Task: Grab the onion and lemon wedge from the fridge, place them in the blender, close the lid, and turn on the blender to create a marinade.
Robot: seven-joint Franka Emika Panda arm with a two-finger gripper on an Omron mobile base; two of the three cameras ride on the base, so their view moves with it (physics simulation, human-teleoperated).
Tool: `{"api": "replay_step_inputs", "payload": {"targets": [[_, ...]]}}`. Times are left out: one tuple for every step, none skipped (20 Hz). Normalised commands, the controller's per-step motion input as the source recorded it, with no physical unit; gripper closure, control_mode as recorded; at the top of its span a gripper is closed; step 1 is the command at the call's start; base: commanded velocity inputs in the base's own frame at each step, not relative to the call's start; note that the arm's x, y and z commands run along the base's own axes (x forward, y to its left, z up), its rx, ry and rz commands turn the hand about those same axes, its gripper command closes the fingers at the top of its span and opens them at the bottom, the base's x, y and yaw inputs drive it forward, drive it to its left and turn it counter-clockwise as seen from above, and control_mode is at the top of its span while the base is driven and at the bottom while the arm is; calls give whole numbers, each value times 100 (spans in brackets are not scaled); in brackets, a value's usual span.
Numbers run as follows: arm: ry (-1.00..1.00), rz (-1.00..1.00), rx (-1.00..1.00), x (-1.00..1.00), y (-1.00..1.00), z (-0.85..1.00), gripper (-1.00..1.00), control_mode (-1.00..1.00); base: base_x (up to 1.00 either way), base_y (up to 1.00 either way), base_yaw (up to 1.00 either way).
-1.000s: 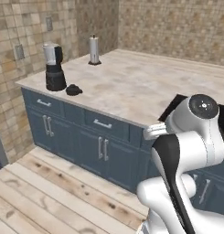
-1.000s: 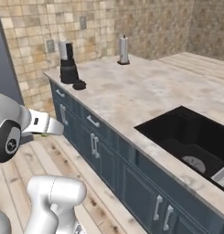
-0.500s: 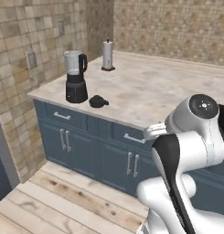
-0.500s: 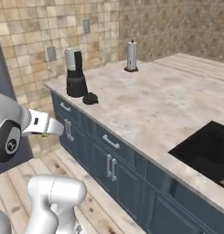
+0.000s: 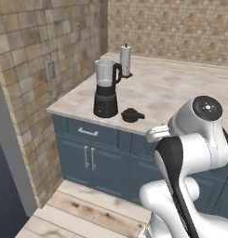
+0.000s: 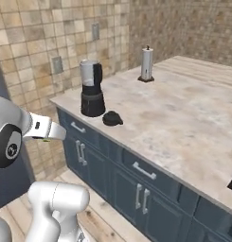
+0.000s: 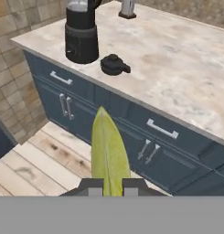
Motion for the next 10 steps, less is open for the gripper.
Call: {"api": "replay_step_inputs", "payload": {"targets": [[0, 0, 0, 0, 0, 0, 100, 100, 86, 100, -25], [0, 0, 0, 0, 0, 0, 100, 100, 85, 100, -25], [0, 0, 0, 0, 0, 0, 100, 100, 85, 100, -25], [0, 0, 0, 0, 0, 0, 100, 100, 84, 100, -26], [0, 0, 0, 0, 0, 0, 100, 100, 84, 96, -26], [0, 0, 0, 0, 0, 0, 100, 100, 81, 90, -26], [0, 0, 0, 0, 0, 0, 100, 100, 80, 86, -26], [0, 0, 0, 0, 0, 0, 100, 100, 79, 81, -26], [0, 0, 0, 0, 0, 0, 100, 100, 79, 76, -26], [0, 0, 0, 0, 0, 0, 100, 100, 79, 74, -26]]}}
